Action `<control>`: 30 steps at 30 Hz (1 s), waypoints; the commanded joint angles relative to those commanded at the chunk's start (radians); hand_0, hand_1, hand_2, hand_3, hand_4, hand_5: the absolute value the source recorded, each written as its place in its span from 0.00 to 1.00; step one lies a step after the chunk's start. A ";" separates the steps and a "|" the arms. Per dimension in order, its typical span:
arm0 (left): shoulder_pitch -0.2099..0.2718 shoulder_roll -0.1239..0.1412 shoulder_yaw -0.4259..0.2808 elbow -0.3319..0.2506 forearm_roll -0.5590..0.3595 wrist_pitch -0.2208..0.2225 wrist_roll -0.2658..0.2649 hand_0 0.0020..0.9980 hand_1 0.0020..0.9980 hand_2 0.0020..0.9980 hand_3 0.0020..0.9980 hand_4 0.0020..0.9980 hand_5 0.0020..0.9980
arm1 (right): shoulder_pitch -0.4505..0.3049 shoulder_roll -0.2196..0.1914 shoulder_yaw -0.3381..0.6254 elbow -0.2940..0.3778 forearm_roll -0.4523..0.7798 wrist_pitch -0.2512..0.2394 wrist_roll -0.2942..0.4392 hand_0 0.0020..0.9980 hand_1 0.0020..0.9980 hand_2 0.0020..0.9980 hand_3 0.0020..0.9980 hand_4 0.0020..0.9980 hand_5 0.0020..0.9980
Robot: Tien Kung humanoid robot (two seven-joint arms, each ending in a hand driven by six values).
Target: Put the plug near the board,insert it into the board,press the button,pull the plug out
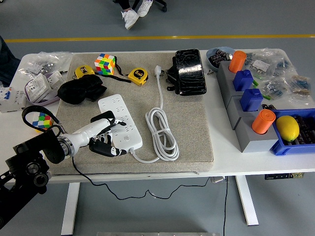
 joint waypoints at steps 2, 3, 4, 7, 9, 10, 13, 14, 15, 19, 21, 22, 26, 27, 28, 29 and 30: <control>0.003 0.003 -0.001 -0.003 -0.002 -0.008 0.005 0.06 0.08 0.14 0.91 0.78 0.00 | 0.000 0.000 0.000 0.000 0.001 0.000 0.000 0.56 0.65 0.64 0.54 0.92 0.45; 0.005 0.006 -0.001 -0.006 -0.003 -0.014 0.008 0.06 0.08 0.14 0.91 0.78 0.00 | -0.001 0.000 0.000 0.000 0.000 0.000 0.000 0.56 0.65 0.64 0.54 0.92 0.45; 0.007 0.010 -0.003 -0.010 -0.009 -0.019 0.008 0.06 0.08 0.14 0.91 0.78 0.00 | -0.001 0.001 0.000 -0.001 0.000 0.000 0.000 0.56 0.65 0.64 0.54 0.92 0.45; 0.010 0.017 -0.003 -0.018 -0.018 -0.022 0.005 0.06 0.08 0.15 0.89 0.79 0.00 | -0.002 0.001 0.001 0.000 0.000 0.001 0.000 0.56 0.65 0.64 0.54 0.92 0.45; 0.010 0.016 -0.001 -0.015 -0.019 -0.024 0.005 0.06 0.08 0.15 0.89 0.79 0.00 | -0.003 0.001 0.000 -0.001 0.000 0.000 0.000 0.56 0.65 0.64 0.54 0.92 0.45; 0.010 0.015 0.000 -0.012 -0.020 -0.026 0.006 0.06 0.08 0.15 0.89 0.79 0.00 | -0.002 0.000 0.000 0.000 -0.001 0.001 0.000 0.56 0.65 0.64 0.54 0.92 0.45; 0.008 0.012 0.007 -0.001 -0.024 -0.026 -0.001 0.06 0.08 0.15 0.89 0.79 0.00 | 0.000 0.001 0.001 -0.001 0.000 0.000 0.000 0.56 0.65 0.64 0.54 0.92 0.45; 0.008 0.012 0.010 0.001 -0.025 -0.026 -0.003 0.06 0.08 0.15 0.89 0.79 0.00 | 0.000 0.001 0.001 0.000 0.000 0.000 0.000 0.56 0.65 0.64 0.54 0.92 0.45; 0.007 0.012 0.014 0.003 -0.028 -0.028 -0.004 0.06 0.08 0.15 0.89 0.79 0.00 | 0.000 0.001 0.002 0.001 -0.001 0.000 0.000 0.56 0.65 0.64 0.54 0.92 0.45; 0.003 0.009 0.028 0.007 -0.032 -0.027 -0.008 0.06 0.08 0.15 0.88 0.79 0.00 | 0.000 0.000 0.001 0.000 0.000 0.000 0.000 0.56 0.65 0.64 0.54 0.92 0.45; 0.002 0.007 0.031 0.010 -0.029 -0.025 -0.010 0.06 0.08 0.15 0.88 0.79 0.00 | -0.001 0.000 0.000 -0.001 0.001 0.000 0.000 0.56 0.65 0.64 0.54 0.92 0.45; 0.002 0.006 0.032 0.010 -0.029 -0.025 -0.010 0.06 0.08 0.15 0.88 0.79 0.00 | -0.001 0.000 0.000 -0.001 0.000 0.000 0.000 0.56 0.65 0.64 0.54 0.92 0.45; 0.001 0.003 0.037 0.021 -0.028 -0.023 -0.013 0.06 0.08 0.15 0.88 0.79 0.00 | -0.001 0.000 0.001 0.000 0.000 0.000 0.000 0.56 0.65 0.64 0.54 0.92 0.45; 0.000 0.002 0.037 0.025 -0.026 -0.025 -0.011 0.06 0.08 0.15 0.88 0.79 0.00 | 0.000 0.000 0.001 0.000 0.000 0.000 0.000 0.56 0.65 0.64 0.54 0.92 0.45; 0.000 0.002 0.038 0.028 -0.023 -0.026 -0.011 0.06 0.08 0.15 0.88 0.79 0.00 | 0.000 0.000 0.001 0.000 0.000 0.000 0.000 0.56 0.65 0.64 0.54 0.92 0.45; 0.000 0.001 0.039 0.032 -0.021 -0.025 -0.011 0.06 0.08 0.15 0.88 0.79 0.00 | -0.001 0.000 0.000 0.000 0.000 0.000 0.000 0.56 0.65 0.64 0.54 0.92 0.45; 0.000 0.001 0.039 0.035 -0.019 -0.026 -0.010 0.06 0.08 0.15 0.88 0.79 0.00 | 0.000 0.000 -0.001 0.000 0.000 0.000 0.000 0.56 0.65 0.64 0.54 0.92 0.45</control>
